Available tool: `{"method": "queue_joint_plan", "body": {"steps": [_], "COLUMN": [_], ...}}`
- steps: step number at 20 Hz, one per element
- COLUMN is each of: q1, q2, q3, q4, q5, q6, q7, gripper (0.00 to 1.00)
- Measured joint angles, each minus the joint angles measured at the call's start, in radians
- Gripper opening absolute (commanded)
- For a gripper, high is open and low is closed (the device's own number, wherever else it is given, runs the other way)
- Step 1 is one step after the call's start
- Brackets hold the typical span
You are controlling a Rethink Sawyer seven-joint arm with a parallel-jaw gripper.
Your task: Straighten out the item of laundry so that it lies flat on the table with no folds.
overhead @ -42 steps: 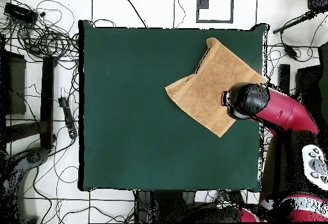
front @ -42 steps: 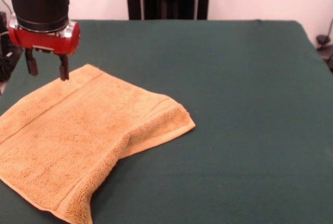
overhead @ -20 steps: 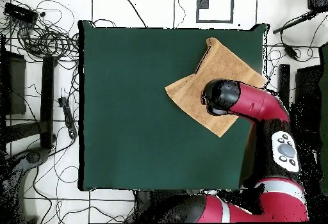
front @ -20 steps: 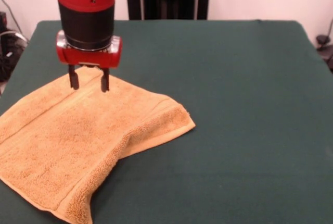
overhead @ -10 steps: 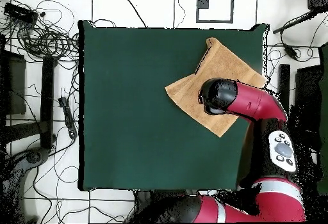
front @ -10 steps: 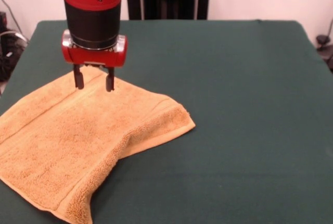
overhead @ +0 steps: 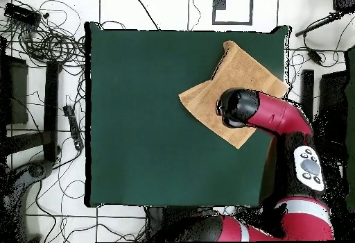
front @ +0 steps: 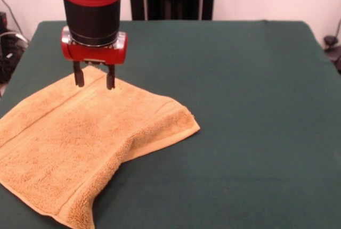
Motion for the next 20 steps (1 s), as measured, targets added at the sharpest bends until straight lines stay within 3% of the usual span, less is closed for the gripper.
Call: {"method": "queue_joint_plan", "body": {"steps": [9,20], "q1": [-0.013,-0.014], "q2": [0.008,0.082], "q3": [0.000,0.000], "q4": [0.027,-0.070], "q5": [-0.001,0.000], "q6": [-0.025,-0.026], "q7": [0.000,0.000], "gripper": [1.00,1.00]}}
